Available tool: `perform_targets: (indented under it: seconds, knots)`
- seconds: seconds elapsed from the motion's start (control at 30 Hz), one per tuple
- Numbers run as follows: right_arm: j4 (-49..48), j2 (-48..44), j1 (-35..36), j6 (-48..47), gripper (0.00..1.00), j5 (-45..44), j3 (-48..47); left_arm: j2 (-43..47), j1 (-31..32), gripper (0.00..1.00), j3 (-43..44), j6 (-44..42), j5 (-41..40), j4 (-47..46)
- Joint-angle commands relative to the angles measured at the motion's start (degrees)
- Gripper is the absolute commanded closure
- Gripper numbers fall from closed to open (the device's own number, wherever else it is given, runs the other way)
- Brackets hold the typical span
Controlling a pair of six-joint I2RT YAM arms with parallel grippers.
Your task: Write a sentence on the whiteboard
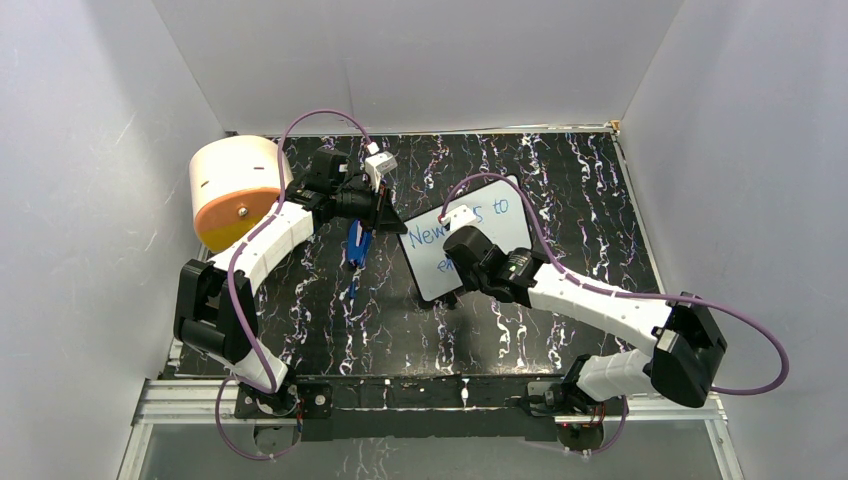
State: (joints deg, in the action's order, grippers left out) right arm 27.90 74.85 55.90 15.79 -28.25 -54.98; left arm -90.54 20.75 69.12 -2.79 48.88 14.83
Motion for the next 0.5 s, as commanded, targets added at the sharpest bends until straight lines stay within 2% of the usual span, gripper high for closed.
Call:
perform_targets:
  seconds: [0.0,0.47]
  knots:
    - [-0.41,0.42,-0.42,0.14,1.00,0.63,-2.32,0.00,-0.01,1.00,0.26,-2.40,-1.86,1.78]
    - [2.70,1.17,-0.52,2.61,1.00,2.80,-0.27,-0.07,-0.01,1.00,0.37,-2.40,-1.92,1.80]
